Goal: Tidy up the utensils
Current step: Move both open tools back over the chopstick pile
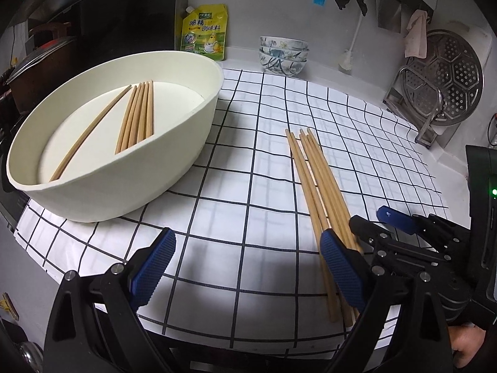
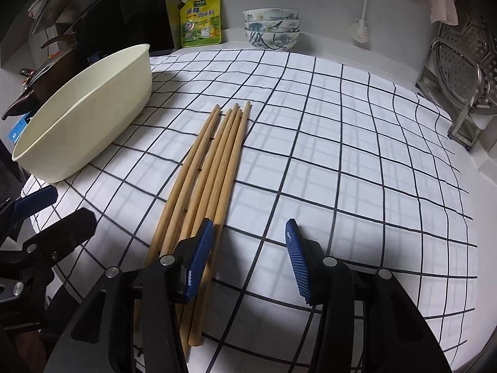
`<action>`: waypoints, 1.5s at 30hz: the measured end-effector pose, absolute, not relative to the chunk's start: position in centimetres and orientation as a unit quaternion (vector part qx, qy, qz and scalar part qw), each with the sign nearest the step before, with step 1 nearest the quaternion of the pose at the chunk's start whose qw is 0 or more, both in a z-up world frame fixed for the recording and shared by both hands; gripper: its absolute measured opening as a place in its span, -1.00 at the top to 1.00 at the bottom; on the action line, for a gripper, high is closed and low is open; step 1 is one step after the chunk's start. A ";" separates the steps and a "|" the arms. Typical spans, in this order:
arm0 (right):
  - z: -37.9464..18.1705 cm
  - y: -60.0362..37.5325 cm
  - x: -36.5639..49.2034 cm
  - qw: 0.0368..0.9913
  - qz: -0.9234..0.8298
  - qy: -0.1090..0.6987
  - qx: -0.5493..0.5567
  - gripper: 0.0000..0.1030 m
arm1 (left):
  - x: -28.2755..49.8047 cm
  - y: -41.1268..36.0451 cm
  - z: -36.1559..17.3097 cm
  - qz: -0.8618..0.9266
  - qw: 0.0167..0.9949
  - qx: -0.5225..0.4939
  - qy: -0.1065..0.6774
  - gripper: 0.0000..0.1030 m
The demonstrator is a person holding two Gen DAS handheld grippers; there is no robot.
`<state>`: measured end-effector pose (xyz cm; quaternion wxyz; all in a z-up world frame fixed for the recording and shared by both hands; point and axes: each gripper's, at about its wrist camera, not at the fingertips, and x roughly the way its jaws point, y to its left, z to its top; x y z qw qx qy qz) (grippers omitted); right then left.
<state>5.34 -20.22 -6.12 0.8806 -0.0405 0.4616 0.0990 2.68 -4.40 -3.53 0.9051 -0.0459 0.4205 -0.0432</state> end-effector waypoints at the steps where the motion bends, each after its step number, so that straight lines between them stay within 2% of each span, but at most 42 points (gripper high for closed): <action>1: -6.1 -20.1 5.3 0.880 0.099 0.462 -0.046 0.11 | 2.7 -4.4 -3.6 -0.043 0.904 -0.046 0.422 -0.79; 20: -6.2 -25.3 5.5 0.882 0.059 0.468 -0.009 0.11 | 4.7 -7.4 -6.0 -0.039 0.893 -0.019 0.447 -0.81; 41: -6.6 -23.5 6.2 0.887 0.061 0.457 -0.038 0.09 | 5.6 -8.1 -7.0 -0.006 0.897 0.020 0.443 -0.90; 45: -6.7 -23.2 6.2 0.889 0.063 0.451 -0.046 0.10 | 6.2 -8.3 -6.9 -0.012 0.896 0.017 0.443 -0.80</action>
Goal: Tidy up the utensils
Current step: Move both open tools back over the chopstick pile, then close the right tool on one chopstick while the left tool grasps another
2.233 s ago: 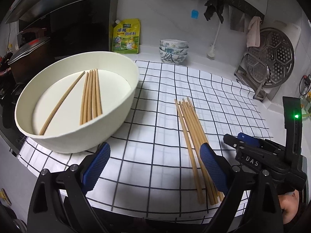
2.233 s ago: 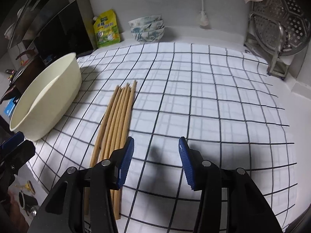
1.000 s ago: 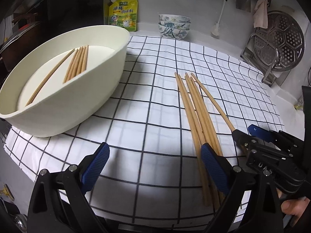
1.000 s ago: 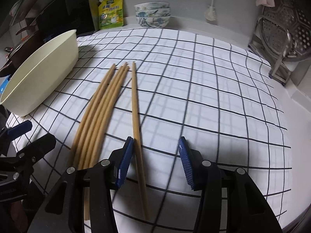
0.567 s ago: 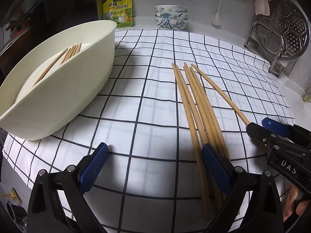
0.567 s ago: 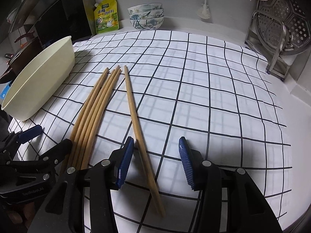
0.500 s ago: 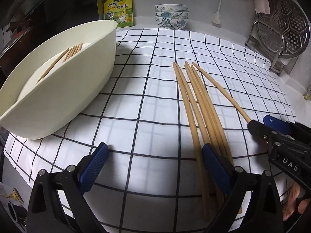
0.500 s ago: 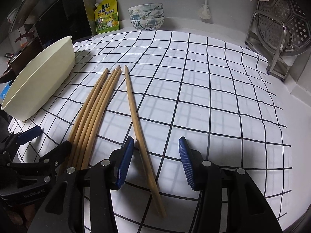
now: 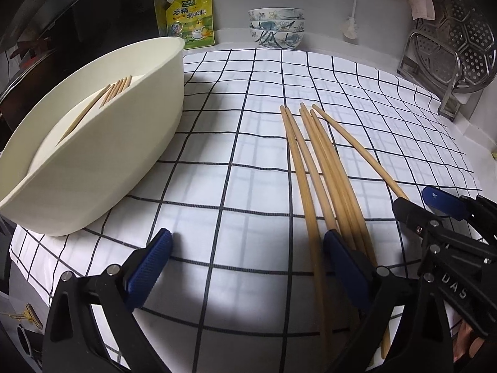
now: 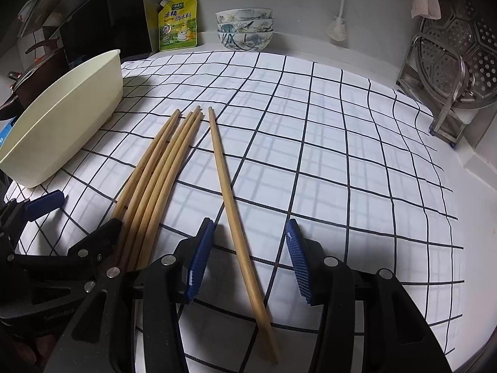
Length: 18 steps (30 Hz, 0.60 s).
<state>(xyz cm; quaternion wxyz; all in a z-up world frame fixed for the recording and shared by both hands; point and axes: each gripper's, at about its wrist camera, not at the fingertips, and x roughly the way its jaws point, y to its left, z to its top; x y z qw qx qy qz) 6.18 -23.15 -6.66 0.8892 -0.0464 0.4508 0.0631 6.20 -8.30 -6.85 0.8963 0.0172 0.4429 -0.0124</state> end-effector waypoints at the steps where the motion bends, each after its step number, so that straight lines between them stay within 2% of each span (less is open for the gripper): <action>1: -6.7 -23.1 6.2 0.889 0.064 0.450 -0.047 0.13 | 6.2 -8.4 -6.8 -0.015 0.897 0.017 0.441 -0.67; 2: -6.7 -23.1 6.2 0.889 0.067 0.451 -0.047 0.16 | 6.2 -8.6 -6.7 -0.017 0.898 0.017 0.439 -0.53; 3: -6.6 -23.0 6.1 0.889 0.069 0.451 -0.049 0.29 | 6.2 -8.9 -6.5 -0.021 0.899 0.019 0.436 -0.45; 4: -6.6 -22.8 6.1 0.888 0.073 0.451 -0.050 0.51 | 6.3 -9.1 -6.5 -0.026 0.900 0.018 0.434 -0.26; 6: -6.5 -22.2 5.9 0.887 0.081 0.452 -0.056 0.76 | 6.1 -9.5 -6.4 -0.032 0.902 0.017 0.430 0.00; 8: -6.5 -21.7 5.7 0.886 0.086 0.451 -0.063 0.84 | 5.9 -9.8 -6.2 -0.040 0.902 0.018 0.430 0.53; 9: -6.5 -21.7 5.7 0.886 0.088 0.452 -0.060 0.87 | 5.8 -9.9 -6.1 -0.046 0.901 0.017 0.432 0.66; 10: -6.5 -21.9 5.7 0.885 0.091 0.453 -0.053 0.87 | 5.9 -9.8 -6.1 -0.049 0.899 0.014 0.434 0.87; 18: -5.9 -23.9 5.4 0.888 0.095 0.449 0.018 0.88 | 5.2 -8.9 -5.4 -0.071 0.894 -0.008 0.443 0.86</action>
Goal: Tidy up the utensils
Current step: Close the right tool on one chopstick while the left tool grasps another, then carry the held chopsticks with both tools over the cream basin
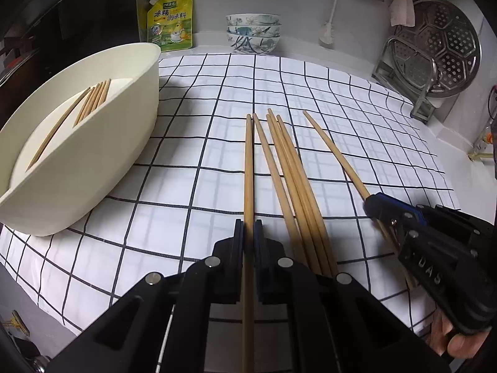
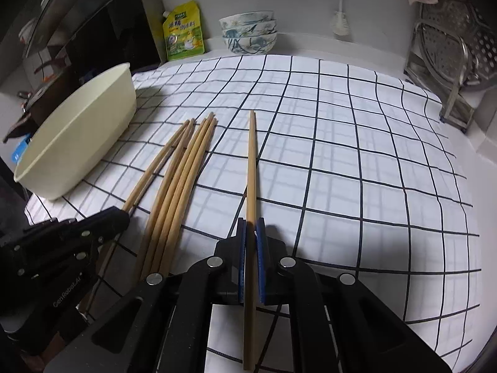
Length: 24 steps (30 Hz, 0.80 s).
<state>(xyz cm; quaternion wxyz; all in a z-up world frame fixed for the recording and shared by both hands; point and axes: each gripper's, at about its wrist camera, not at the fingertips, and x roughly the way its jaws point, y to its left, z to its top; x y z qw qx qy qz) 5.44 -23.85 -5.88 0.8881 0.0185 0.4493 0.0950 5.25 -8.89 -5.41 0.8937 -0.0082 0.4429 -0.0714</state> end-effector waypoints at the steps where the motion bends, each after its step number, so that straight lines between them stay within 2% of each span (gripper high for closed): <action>1: -5.6 -24.1 5.3 0.890 0.095 0.446 0.027 0.88 | 5.1 -8.8 -5.1 -0.075 0.895 -0.007 0.440 0.86; 12: -0.4 -23.0 4.9 0.911 0.101 0.392 0.082 0.88 | 5.0 -6.0 0.7 -0.106 0.911 -0.032 0.398 0.86; 24: 3.8 -12.2 9.5 0.912 0.186 0.361 0.063 0.88 | 6.8 5.3 4.5 -0.041 0.929 -0.064 0.361 0.86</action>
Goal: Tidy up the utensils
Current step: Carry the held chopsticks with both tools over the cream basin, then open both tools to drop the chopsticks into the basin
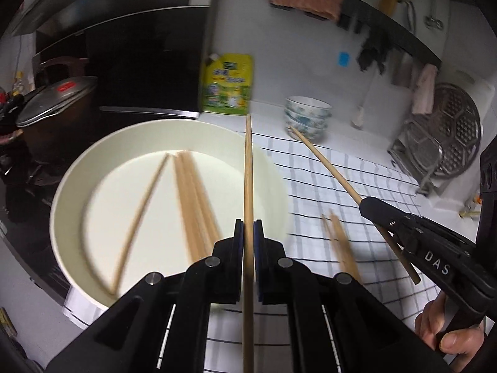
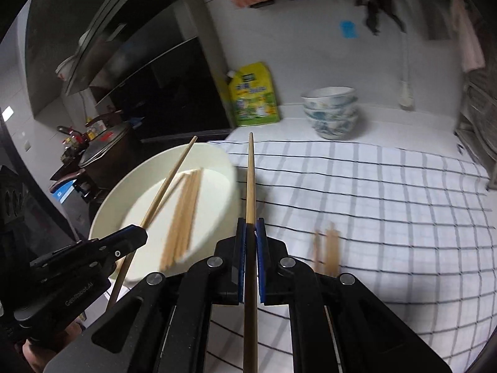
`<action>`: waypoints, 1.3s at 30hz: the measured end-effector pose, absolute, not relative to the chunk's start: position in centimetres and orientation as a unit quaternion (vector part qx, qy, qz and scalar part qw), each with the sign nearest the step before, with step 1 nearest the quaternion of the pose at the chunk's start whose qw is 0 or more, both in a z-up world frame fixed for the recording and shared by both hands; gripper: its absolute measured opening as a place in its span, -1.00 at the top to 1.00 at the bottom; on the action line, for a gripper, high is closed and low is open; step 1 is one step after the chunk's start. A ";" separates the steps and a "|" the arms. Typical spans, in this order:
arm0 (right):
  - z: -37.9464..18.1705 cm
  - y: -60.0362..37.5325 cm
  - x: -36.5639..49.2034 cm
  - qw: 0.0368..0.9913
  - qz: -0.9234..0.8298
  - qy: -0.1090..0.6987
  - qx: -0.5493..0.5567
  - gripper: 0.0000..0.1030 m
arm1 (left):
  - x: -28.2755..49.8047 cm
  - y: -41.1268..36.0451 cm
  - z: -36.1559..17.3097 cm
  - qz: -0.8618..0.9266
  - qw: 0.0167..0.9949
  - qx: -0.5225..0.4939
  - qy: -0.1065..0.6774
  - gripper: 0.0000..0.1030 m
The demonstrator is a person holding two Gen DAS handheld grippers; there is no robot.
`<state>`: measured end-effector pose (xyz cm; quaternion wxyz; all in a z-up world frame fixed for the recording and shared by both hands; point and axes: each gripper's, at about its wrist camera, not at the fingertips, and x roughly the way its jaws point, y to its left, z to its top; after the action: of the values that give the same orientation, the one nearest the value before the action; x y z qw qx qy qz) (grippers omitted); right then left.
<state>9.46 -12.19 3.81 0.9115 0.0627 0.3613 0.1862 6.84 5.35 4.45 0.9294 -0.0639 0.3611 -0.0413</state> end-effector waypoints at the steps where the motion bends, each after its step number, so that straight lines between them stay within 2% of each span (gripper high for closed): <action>1: 3.8 -10.8 10.1 0.910 0.194 0.363 0.058 0.88 | 7.0 6.4 4.5 -0.033 0.930 -0.065 0.361 0.86; 10: 2.3 -2.0 13.9 0.888 0.230 0.398 0.019 0.88 | 9.8 13.0 2.3 0.019 0.918 -0.075 0.390 0.86; 16: 0.4 0.8 15.7 0.873 0.225 0.432 0.007 0.88 | 11.4 14.4 1.3 0.019 0.910 -0.078 0.407 0.86; 23: 0.0 1.3 16.1 0.873 0.217 0.436 0.002 0.87 | 12.4 14.8 0.4 0.024 0.905 -0.080 0.417 0.84; 24: 0.1 1.2 16.1 0.874 0.218 0.435 0.006 0.87 | 12.4 15.0 0.4 0.026 0.904 -0.082 0.418 0.80; 25: 0.3 1.1 16.1 0.875 0.218 0.433 0.009 0.85 | 12.3 15.1 0.3 0.028 0.904 -0.085 0.419 0.62; 26: 0.4 0.9 16.0 0.877 0.218 0.429 0.013 0.79 | 12.2 15.2 0.3 0.030 0.904 -0.088 0.417 0.36; 27: 0.6 0.7 16.0 0.879 0.214 0.425 0.013 0.64 | 12.0 15.4 0.4 0.033 0.905 -0.091 0.414 0.26; 28: 0.7 0.6 15.9 0.882 0.210 0.422 0.012 0.56 | 11.8 15.5 0.5 0.037 0.907 -0.092 0.410 0.03; 29: 0.7 0.5 15.8 0.883 0.209 0.421 0.012 0.56 | 11.5 15.7 0.7 0.040 0.909 -0.094 0.405 -0.09; 39: 1.1 -0.1 14.1 0.885 0.210 0.415 0.006 0.54 | 9.7 15.7 1.5 0.048 0.914 -0.100 0.391 -0.17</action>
<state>14.08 -0.09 1.12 0.8850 0.0060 0.4153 0.2103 9.68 15.69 1.46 0.9138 -0.1002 0.3906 0.0481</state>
